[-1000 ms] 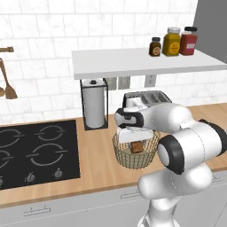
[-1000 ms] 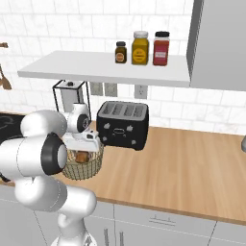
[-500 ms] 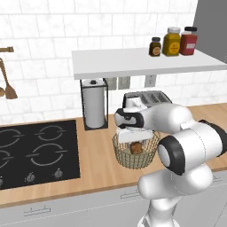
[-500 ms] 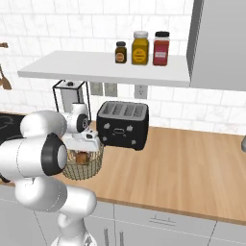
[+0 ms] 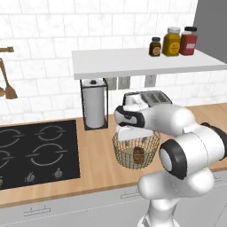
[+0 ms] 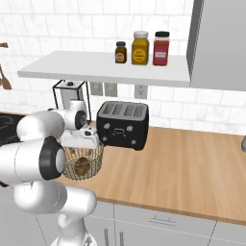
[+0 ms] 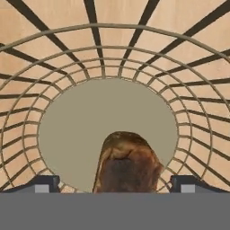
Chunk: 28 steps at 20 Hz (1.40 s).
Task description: Open the cabinet, pick up the bread from the cabinet and place it in the basket. Then move the basket to the dining counter.
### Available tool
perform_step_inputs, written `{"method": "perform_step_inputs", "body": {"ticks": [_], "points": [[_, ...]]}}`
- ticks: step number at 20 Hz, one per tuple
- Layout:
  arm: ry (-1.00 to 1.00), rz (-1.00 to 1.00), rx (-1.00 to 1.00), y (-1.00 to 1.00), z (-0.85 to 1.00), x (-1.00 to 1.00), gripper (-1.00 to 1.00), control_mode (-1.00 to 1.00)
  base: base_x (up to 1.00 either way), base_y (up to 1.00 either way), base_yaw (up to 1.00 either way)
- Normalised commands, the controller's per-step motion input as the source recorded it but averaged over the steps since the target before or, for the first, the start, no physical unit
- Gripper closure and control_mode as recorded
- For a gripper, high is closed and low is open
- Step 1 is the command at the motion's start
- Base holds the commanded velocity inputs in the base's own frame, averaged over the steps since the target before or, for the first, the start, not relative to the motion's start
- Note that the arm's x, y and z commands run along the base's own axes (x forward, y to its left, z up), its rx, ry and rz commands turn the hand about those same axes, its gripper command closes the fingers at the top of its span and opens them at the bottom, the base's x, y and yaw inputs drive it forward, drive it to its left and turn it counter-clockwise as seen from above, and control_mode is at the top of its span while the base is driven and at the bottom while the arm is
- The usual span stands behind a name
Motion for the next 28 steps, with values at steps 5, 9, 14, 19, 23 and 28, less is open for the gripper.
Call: {"method": "perform_step_inputs", "body": {"ticks": [5,9,14,19,23,28], "points": [[-0.13,-0.07,-0.02,-0.02,0.91,-0.59,-1.0,-1.0,0.0,0.0,0.0],[-0.05,-0.22,0.0,-0.62,0.3,-0.41,-1.0,-1.0,0.0,0.0,0.0],[0.0,-0.28,0.0,-0.64,0.08,-0.19,-1.0,-1.0,0.0,0.0,0.0],[0.01,-0.06,0.1,-0.39,-0.02,0.05,-1.0,-1.0,0.0,0.0,0.0],[0.03,0.0,0.03,-0.01,-0.24,0.35,-1.0,-1.0,0.0,0.0,0.0],[0.08,0.0,0.01,0.0,-0.31,0.39,-1.0,-1.0,0.0,0.0,0.0]]}}
